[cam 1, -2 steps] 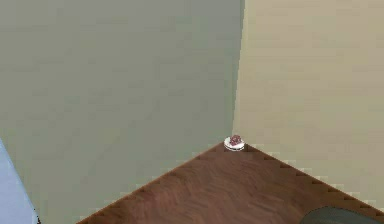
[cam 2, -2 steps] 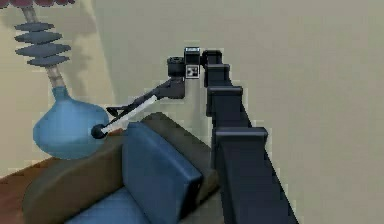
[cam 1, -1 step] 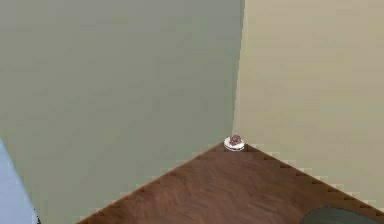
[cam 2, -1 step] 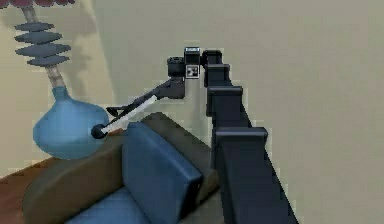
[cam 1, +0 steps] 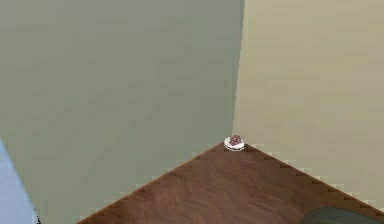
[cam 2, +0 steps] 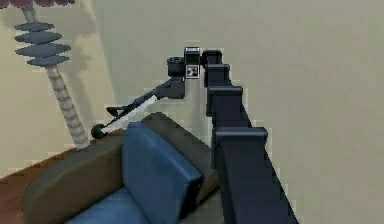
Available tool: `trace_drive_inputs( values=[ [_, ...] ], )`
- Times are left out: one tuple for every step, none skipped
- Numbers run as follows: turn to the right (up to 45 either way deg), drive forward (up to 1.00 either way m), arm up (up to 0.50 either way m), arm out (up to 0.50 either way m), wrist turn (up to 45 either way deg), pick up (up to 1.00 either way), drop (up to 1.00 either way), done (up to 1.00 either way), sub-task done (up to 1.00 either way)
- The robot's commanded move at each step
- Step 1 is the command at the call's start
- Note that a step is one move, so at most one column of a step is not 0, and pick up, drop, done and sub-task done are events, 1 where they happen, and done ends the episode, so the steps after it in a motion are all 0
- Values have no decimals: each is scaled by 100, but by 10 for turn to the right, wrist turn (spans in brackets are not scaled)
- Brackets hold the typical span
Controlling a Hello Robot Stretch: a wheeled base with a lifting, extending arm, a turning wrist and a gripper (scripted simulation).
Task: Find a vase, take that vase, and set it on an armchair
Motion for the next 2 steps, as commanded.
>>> trace_drive_inputs(
  values=[
    [0, 0, 0, -10, 0, 0, 0, 0, 0],
    [0, 0, 0, 0, 0, 0, 0, 100, 0]
  ],
)
